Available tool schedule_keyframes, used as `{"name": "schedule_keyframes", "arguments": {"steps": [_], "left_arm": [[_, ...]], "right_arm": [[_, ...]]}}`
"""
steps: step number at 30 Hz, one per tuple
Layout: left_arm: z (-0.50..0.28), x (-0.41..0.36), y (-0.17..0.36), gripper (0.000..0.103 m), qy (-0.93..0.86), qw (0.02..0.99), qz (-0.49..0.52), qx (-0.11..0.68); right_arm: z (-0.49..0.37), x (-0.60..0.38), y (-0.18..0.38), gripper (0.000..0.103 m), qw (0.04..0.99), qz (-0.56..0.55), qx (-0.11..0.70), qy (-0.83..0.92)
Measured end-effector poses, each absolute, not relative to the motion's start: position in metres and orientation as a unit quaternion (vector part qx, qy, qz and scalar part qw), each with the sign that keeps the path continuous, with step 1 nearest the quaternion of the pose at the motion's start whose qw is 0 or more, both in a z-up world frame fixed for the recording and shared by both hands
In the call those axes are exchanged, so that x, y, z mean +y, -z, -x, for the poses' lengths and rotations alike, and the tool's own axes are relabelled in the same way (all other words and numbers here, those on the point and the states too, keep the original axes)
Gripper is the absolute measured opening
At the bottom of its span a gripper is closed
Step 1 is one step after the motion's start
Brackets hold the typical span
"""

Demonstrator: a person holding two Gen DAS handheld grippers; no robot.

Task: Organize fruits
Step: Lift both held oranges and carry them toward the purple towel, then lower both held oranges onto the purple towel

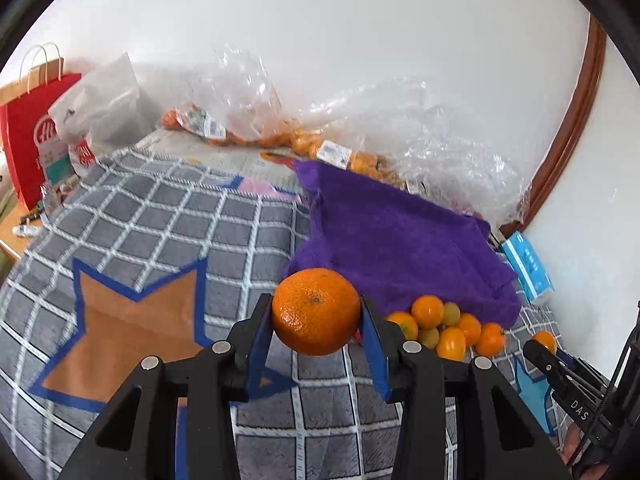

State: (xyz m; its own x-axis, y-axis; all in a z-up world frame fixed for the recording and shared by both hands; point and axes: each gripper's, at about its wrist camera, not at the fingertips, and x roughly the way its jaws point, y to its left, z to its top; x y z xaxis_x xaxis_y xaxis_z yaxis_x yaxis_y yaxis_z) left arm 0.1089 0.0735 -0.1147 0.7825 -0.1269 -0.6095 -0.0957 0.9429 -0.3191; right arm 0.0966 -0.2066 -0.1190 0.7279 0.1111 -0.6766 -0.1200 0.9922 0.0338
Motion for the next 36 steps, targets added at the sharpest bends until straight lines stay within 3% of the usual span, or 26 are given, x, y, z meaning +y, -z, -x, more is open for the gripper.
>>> {"name": "schedule_keyframes", "arguments": {"steps": [15,36], "left_arm": [[-0.175,0.059,0.052,0.04,0.01,0.947,0.125,0.296],[-0.242,0.045,0.108,0.04,0.046,0.932,0.161,0.322]], "right_arm": [[-0.168,-0.2,0.057,0.032,0.951,-0.011,0.302,-0.057],[-0.246,-0.218,0.118,0.032,0.943,-0.028,0.33,-0.028]]}}
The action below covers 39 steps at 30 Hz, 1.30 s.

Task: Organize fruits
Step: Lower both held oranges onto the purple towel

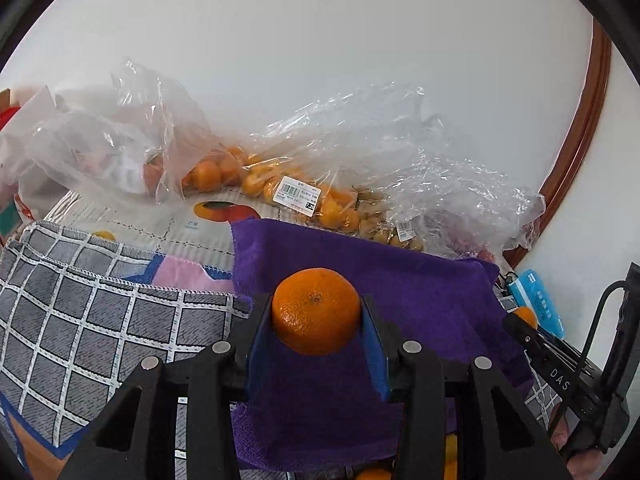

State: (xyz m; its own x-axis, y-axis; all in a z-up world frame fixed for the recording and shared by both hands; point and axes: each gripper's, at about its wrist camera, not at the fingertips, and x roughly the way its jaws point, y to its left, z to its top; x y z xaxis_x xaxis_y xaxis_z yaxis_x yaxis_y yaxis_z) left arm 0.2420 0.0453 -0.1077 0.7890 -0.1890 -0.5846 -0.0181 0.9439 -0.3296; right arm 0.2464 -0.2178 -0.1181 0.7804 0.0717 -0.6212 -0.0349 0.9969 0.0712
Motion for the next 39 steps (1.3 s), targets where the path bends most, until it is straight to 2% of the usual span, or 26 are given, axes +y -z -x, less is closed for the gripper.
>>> {"name": "schedule_keyframes", "arguments": {"steps": [13,22,39], "left_arm": [[-0.246,0.032,0.118,0.04,0.048,0.941,0.13,0.308],[-0.255,0.025,0.137,0.04,0.06,0.93,0.12,0.343],[-0.256,0.018,0.143,0.04,0.08,0.926,0.108,0.353]], "right_arm": [[-0.256,-0.237,0.129,0.032,0.942,-0.044,0.333,-0.016],[-0.264,-0.232,0.148,0.032,0.931,-0.033,0.362,-0.024],[-0.273,-0.228,0.166,0.032,0.916,-0.035,0.399,-0.033]]}}
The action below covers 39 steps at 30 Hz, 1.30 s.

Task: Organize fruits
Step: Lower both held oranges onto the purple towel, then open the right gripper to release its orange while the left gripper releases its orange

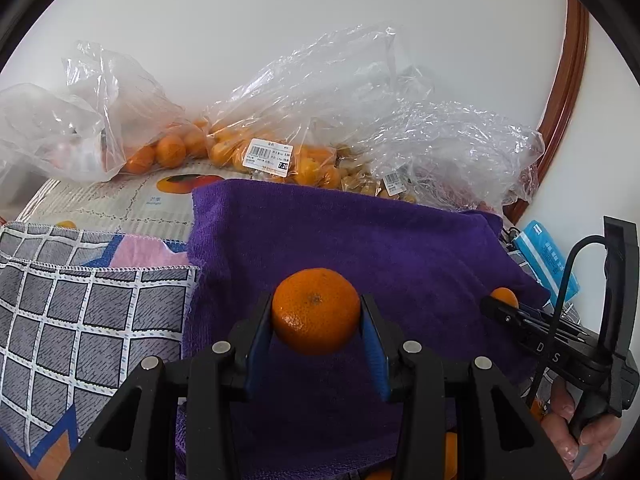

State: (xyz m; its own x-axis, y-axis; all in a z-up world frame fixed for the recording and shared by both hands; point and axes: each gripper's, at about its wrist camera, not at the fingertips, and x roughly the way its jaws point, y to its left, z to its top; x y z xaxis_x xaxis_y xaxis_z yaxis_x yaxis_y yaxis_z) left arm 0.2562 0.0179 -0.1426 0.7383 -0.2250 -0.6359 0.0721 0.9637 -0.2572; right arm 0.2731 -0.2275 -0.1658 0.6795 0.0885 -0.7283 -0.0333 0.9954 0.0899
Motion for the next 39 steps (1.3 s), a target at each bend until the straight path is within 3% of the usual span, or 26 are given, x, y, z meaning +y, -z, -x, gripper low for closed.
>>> {"name": "schedule_keyframes", "arguments": {"steps": [26,39], "left_arm": [[-0.26,0.018,0.147,0.04,0.088,0.919,0.114,0.367],[-0.257,0.02,0.145,0.041,0.097,0.919,0.129,0.359]], "right_arm": [[-0.272,-0.228,0.166,0.032,0.914,-0.031,0.403,-0.028],[-0.263,-0.237,0.154,0.051,0.926,-0.057,0.374,-0.025]]}}
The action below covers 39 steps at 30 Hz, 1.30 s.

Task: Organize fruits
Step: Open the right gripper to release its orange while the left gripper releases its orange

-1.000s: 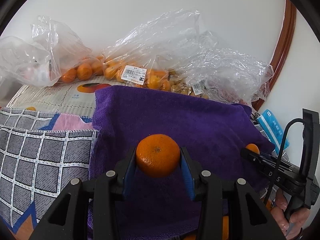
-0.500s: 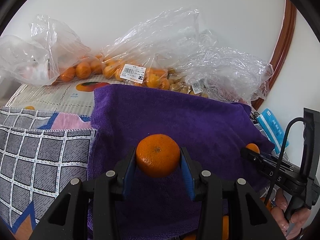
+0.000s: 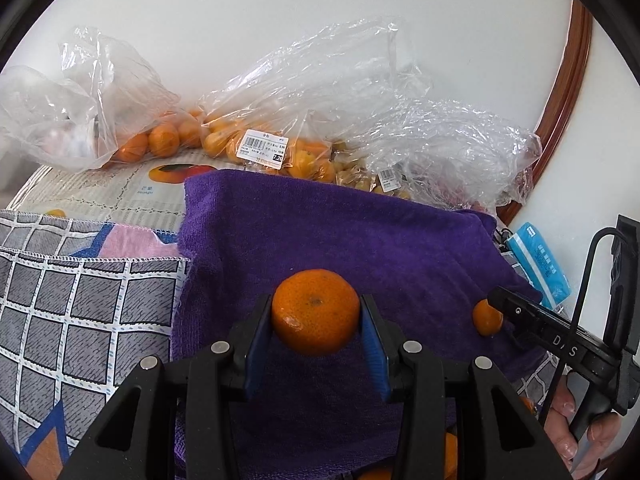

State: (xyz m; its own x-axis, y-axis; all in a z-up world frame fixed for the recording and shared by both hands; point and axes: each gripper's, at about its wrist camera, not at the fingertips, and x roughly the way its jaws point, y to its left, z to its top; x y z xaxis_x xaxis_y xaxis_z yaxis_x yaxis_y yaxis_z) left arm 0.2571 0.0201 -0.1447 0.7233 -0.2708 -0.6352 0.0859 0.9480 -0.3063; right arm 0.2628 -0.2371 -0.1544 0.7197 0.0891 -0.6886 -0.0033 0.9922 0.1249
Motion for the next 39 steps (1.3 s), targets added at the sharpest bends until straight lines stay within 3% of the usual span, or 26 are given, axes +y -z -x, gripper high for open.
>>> {"name": "schedule_keyframes", "arguments": {"steps": [4,8,24,39], "left_arm": [[-0.252,0.022,0.14,0.052,0.107,0.924,0.138,0.34],[-0.25,0.021,0.137,0.056,0.11,0.927,0.137,0.333],[-0.234,0.027,0.123,0.056,0.065,0.949,0.138,0.275],[-0.213,0.04,0.078,0.056,0.057,0.951,0.151,0.265]], "right_arm": [[-0.261,-0.238,0.152,0.051,0.927,-0.063,0.368,-0.019],[-0.26,-0.236,0.151,0.051,0.93,-0.053,0.364,-0.009],[-0.24,-0.229,0.126,0.052,0.951,-0.061,0.301,-0.017],[-0.195,-0.248,0.12,0.052,0.925,-0.065,0.374,0.002]]}}
